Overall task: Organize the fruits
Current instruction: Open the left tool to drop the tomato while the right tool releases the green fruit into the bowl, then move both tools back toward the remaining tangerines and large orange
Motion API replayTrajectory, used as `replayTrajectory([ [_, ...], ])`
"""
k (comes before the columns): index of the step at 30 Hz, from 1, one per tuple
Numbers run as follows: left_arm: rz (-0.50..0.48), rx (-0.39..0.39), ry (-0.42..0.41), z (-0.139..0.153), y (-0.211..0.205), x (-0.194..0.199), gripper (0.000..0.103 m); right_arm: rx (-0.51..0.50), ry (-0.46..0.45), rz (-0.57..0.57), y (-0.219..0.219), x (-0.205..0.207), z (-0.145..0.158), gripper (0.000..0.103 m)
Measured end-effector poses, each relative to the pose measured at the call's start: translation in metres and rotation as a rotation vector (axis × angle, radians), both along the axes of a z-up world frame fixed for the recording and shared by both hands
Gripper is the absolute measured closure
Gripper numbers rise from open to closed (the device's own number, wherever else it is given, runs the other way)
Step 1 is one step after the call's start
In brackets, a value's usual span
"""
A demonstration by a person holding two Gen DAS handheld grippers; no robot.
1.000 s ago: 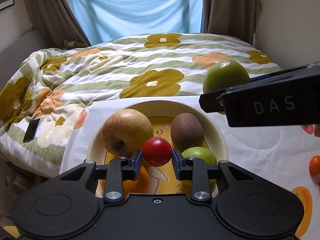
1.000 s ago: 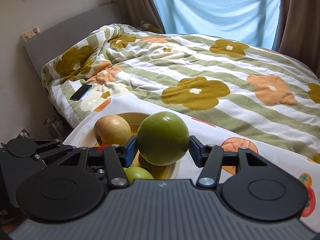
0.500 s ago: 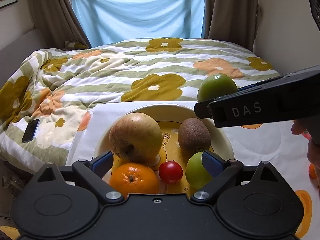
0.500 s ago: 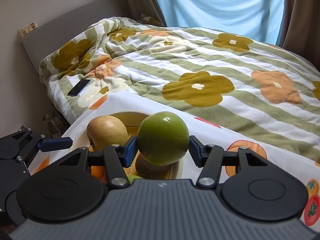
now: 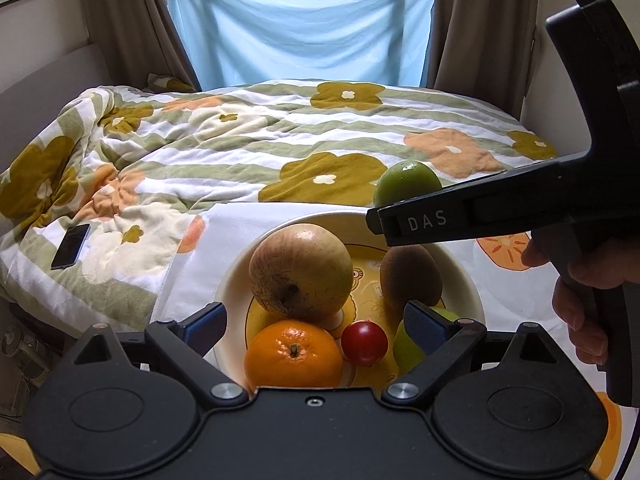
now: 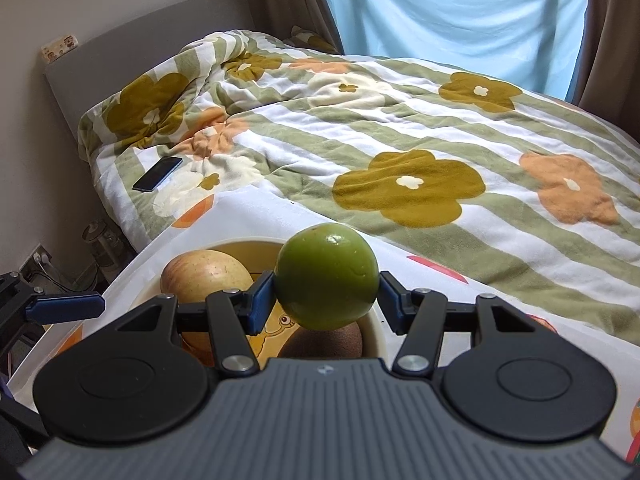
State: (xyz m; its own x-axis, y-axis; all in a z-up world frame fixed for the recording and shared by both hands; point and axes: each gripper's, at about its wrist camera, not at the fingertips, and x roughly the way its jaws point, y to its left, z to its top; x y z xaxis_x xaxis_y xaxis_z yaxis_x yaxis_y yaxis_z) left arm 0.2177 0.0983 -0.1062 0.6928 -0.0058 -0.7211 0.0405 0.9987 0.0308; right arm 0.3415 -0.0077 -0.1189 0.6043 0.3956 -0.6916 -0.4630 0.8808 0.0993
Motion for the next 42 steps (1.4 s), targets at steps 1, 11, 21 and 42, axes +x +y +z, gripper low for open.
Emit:
replayTrajectory([
  [1, 0.000, -0.001, 0.004, -0.001, 0.001, 0.000, 0.006, 0.000, 0.000, 0.003, 0.002, 0.001, -0.001, 0.033],
  [11, 0.000, -0.010, 0.011, -0.007, 0.009, -0.001, 0.006, 0.021, -0.032, 0.007, 0.008, 0.003, -0.006, 0.023],
  [21, 0.019, 0.007, 0.018, -0.007, 0.014, -0.005, 0.005, 0.018, -0.055, -0.034, 0.002, -0.011, 0.002, 0.004],
  [42, 0.115, 0.003, -0.069, 0.046, -0.022, -0.079, 0.004, -0.043, -0.168, -0.089, -0.063, -0.121, 0.068, 0.000],
])
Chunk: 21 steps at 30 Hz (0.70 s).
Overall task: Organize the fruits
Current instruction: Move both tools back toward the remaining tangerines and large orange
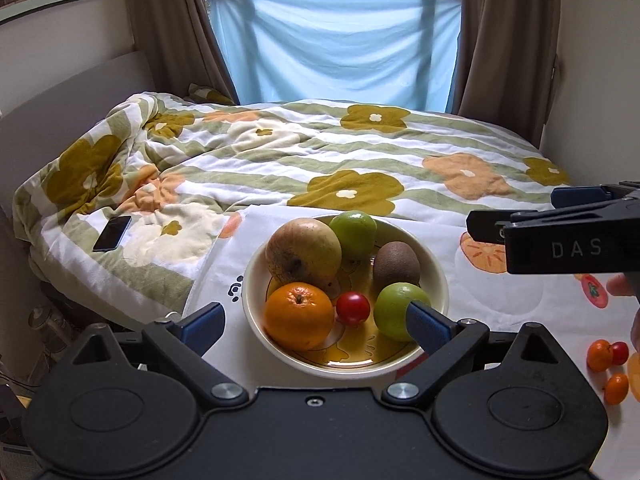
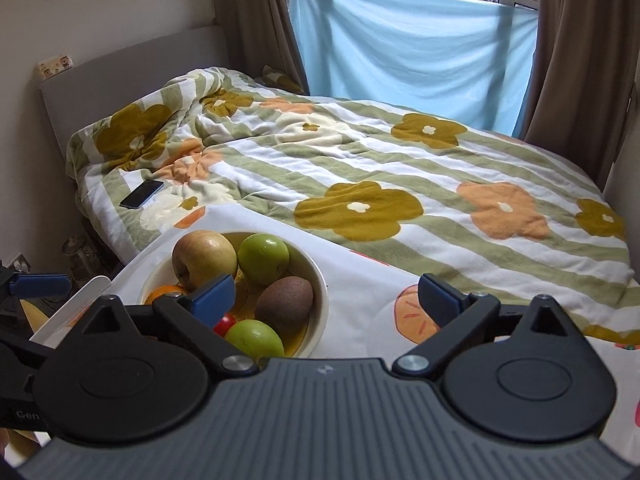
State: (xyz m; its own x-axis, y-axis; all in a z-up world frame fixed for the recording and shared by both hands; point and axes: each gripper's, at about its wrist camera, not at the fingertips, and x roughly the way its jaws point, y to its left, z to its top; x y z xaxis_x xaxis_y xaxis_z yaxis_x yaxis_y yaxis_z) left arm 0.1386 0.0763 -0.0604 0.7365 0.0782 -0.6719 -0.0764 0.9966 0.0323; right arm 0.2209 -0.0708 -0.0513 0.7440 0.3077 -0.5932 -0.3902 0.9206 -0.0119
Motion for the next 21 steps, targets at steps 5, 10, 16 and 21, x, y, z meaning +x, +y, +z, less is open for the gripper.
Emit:
replayTrajectory([
  [5, -0.006, 0.018, -0.032, 0.018, -0.021, -0.026, 0.004, 0.042, -0.017, -0.026, -0.033, -0.043, 0.019, 0.000],
  [10, -0.061, 0.037, -0.074, 0.028, -0.049, -0.053, 0.004, 0.059, -0.017, -0.114, -0.074, -0.078, 0.027, 0.000],
  [16, -0.154, 0.043, -0.091, 0.025, -0.087, -0.071, 0.004, 0.035, -0.004, -0.225, -0.127, -0.114, 0.017, 0.000],
  [21, -0.241, 0.041, -0.090, 0.014, -0.122, -0.082, 0.004, 0.047, 0.020, -0.323, -0.166, -0.138, 0.008, 0.000],
])
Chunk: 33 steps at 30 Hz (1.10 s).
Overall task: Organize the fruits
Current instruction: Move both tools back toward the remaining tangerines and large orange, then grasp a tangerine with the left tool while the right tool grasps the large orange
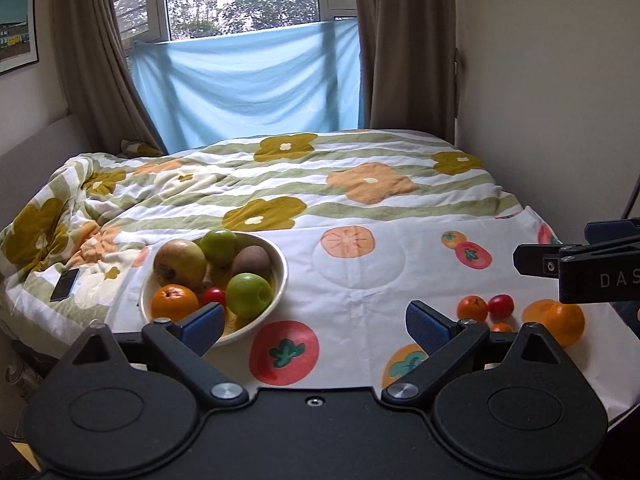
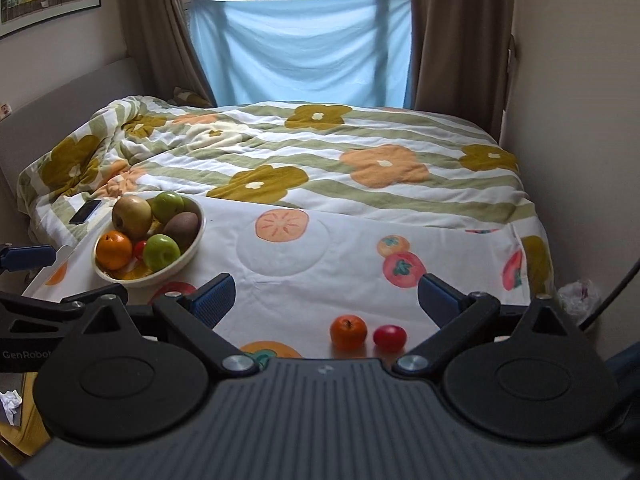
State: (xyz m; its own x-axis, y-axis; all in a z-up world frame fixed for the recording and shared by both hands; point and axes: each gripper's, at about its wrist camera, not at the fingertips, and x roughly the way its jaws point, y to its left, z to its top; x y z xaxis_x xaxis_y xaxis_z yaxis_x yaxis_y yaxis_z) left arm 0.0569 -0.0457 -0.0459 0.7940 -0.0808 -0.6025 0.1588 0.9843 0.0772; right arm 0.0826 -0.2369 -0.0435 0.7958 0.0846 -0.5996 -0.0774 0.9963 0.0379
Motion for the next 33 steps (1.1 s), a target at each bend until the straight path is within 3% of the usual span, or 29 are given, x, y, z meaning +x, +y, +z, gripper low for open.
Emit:
replayTrajectory([
  [7, -0.158, -0.044, 0.042, -0.023, -0.044, 0.000, 0.004, 0.012, 0.025, -0.137, -0.045, -0.023, -0.019, 0.000],
  [18, -0.418, 0.046, 0.062, -0.074, -0.118, 0.020, 0.008, 0.079, 0.044, -0.365, -0.081, -0.032, -0.063, 0.000],
  [21, -0.472, 0.063, 0.086, -0.087, -0.130, 0.029, 0.013, 0.107, 0.052, -0.422, -0.081, -0.033, -0.073, 0.000],
  [27, -0.572, 0.106, 0.141, -0.111, -0.148, 0.044, 0.036, 0.164, 0.086, -0.517, -0.082, -0.028, -0.092, 0.000],
  [31, -0.602, 0.122, 0.180, -0.123, -0.153, 0.052, 0.045, 0.196, 0.104, -0.554, -0.080, -0.022, -0.103, 0.000],
  [33, -0.604, 0.121, 0.199, -0.126, -0.154, 0.055, 0.056, 0.205, 0.113, -0.568, -0.078, -0.020, -0.107, 0.002],
])
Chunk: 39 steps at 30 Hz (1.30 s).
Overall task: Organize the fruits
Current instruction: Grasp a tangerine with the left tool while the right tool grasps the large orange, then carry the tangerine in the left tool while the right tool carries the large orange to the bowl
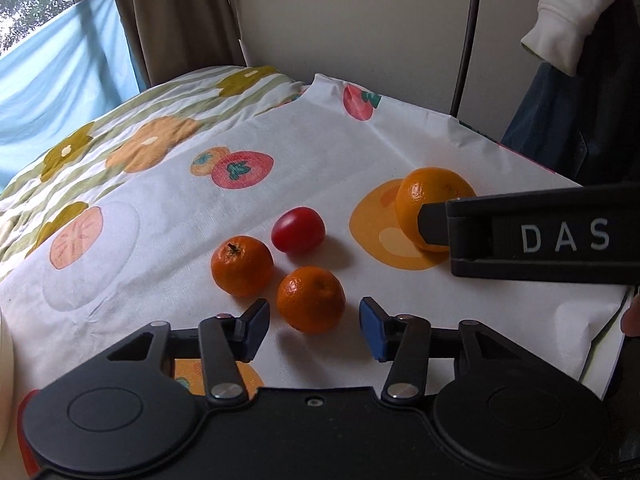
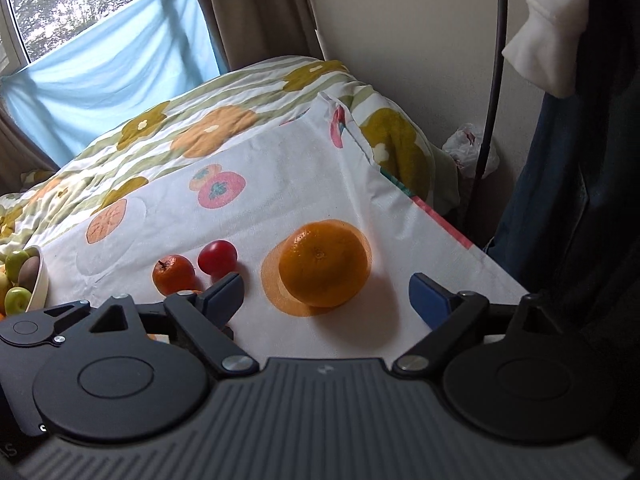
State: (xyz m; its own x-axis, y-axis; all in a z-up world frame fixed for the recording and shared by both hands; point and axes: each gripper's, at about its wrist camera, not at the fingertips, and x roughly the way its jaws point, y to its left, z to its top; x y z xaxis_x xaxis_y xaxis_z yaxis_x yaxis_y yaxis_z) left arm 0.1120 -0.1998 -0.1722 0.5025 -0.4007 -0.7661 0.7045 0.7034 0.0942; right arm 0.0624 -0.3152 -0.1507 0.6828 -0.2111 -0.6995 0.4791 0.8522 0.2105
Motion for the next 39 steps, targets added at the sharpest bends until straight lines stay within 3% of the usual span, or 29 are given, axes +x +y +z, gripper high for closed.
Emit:
replayTrajectory([
  [2, 0.006, -0.005, 0.011, -0.001, 0.000, 0.003, 0.062, 0.007, 0.010, -0.012, 0.002, 0.002, -0.004, 0.004],
  [6, 0.007, -0.030, 0.025, -0.001, 0.003, 0.008, 0.063, 0.018, 0.017, -0.032, 0.005, 0.008, -0.012, 0.005],
  [12, 0.006, -0.034, 0.034, 0.001, 0.004, 0.008, 0.064, 0.041, 0.026, -0.063, 0.004, 0.019, -0.021, 0.019],
  [22, 0.015, -0.028, 0.034, 0.002, 0.005, 0.009, 0.064, 0.015, 0.034, -0.109, -0.002, 0.037, -0.023, 0.022],
  [24, 0.022, -0.029, 0.033, 0.002, 0.006, 0.009, 0.064, 0.008, 0.036, -0.102, -0.002, 0.040, -0.024, 0.027],
  [39, 0.144, -0.066, -0.019, 0.025, 0.022, -0.003, 0.064, 0.014, -0.035, 0.010, -0.006, 0.028, -0.003, 0.029],
])
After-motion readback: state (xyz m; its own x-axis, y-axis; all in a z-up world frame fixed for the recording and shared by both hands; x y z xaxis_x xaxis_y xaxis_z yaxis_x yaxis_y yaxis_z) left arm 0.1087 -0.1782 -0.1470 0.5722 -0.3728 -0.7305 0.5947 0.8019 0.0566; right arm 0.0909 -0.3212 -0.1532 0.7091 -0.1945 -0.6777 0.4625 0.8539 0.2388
